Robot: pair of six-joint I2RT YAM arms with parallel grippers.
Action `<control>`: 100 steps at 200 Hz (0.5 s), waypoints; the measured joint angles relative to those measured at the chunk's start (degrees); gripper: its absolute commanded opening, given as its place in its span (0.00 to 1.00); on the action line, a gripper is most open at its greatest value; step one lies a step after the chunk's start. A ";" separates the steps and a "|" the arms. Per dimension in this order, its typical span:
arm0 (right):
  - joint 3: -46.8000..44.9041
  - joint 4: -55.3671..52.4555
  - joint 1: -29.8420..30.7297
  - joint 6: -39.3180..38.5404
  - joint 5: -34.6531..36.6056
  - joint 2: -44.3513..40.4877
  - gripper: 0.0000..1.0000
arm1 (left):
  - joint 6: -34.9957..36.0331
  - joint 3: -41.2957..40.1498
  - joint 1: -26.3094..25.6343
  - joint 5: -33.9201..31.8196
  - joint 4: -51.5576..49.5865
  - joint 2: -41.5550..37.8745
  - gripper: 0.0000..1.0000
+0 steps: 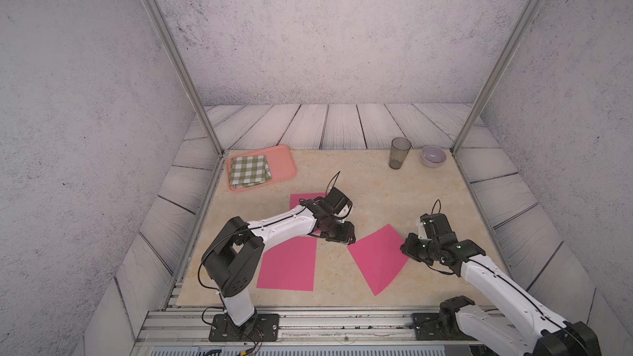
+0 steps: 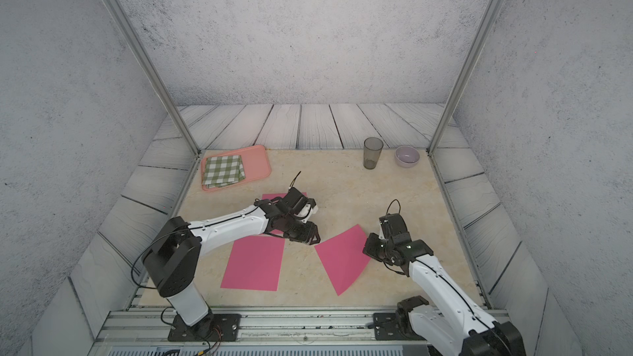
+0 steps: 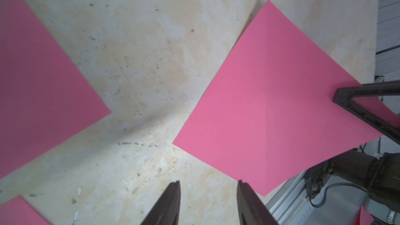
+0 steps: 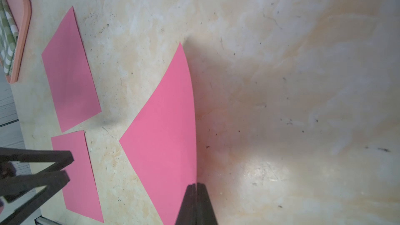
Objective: Fold the square paper diagonally
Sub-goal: Fold the paper at the center of the board.
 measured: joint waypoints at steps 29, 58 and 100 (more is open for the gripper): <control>3.58 -4.09 0.00 -2.32 1.40 3.72 0.00 | -1.31 -2.10 -3.19 1.07 2.86 1.25 0.48; 5.66 -6.71 0.00 -3.96 2.82 6.75 0.00 | -3.37 -2.71 -5.46 1.77 7.10 4.76 0.47; 7.78 -10.01 0.00 -5.35 5.22 8.83 0.00 | -5.55 -2.69 -6.40 1.92 10.64 7.93 0.47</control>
